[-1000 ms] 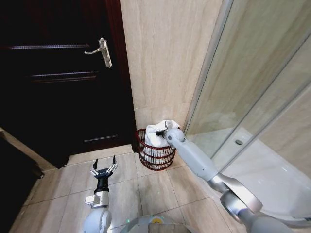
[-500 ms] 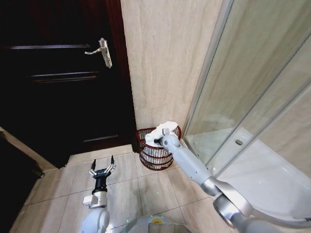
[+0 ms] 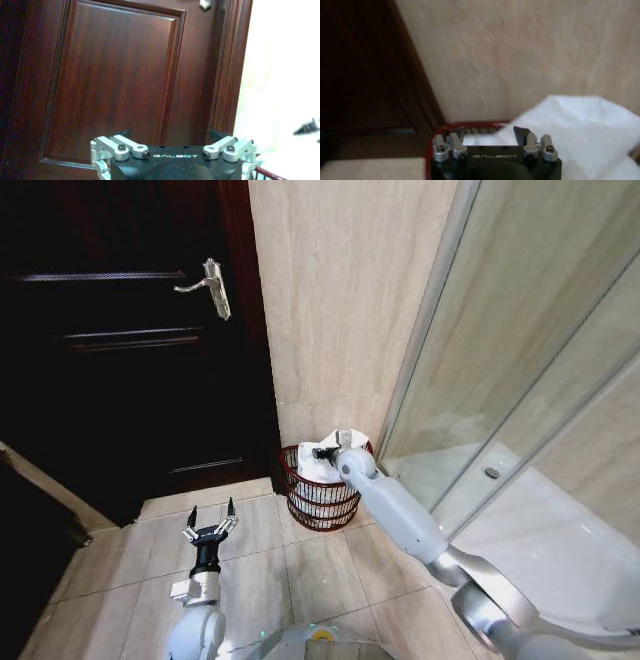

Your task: Discard the used towel into the hamper.

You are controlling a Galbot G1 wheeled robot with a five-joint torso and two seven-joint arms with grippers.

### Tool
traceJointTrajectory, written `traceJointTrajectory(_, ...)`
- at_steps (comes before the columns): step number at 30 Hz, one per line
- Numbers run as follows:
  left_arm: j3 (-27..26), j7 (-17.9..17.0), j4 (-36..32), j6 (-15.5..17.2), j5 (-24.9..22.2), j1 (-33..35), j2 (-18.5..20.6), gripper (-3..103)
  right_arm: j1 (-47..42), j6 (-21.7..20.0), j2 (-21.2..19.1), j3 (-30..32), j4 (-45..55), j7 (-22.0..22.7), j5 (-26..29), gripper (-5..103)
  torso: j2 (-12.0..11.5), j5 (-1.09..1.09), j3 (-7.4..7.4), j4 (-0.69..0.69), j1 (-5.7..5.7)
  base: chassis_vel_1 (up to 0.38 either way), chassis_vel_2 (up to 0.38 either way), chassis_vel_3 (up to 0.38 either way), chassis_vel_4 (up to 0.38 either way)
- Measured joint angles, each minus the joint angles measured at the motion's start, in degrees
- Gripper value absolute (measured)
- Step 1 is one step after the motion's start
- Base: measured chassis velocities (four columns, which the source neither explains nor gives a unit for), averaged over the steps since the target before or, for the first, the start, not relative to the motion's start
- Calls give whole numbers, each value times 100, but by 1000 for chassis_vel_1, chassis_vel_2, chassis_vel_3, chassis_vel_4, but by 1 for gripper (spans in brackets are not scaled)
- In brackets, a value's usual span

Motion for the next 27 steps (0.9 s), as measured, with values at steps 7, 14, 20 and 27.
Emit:
traceJointTrajectory(7, 25, 0, 3, 11, 51, -42, -36, 100, 166, 409, 343, -159, -234, -403, -278, 88, 0, -1, 0, 2, 0, 0, 0, 0, 0)
traceJointTrajectory(14, 13, -1, -44, 30, 51, -40, -4, 100, 180, 678, 817, -431, -680, -759, -736, 100, 0, -1, 0, 3, 0, 0, 0, 0, 0)
traceJointTrajectory(20, 0, -2, -55, 30, 28, -12, 12, 100, 139, 646, 587, -279, -700, -704, -857, 100, 0, 0, 0, 1, 0, 0, 0, 0, 0)
traceJointTrajectory(27, 61, 2, -39, 29, 31, -45, -10, 100, 113, 455, -49, 9, -557, -701, -863, 100, 0, 2, 0, 0, 0, 0, 0, 0, 0)
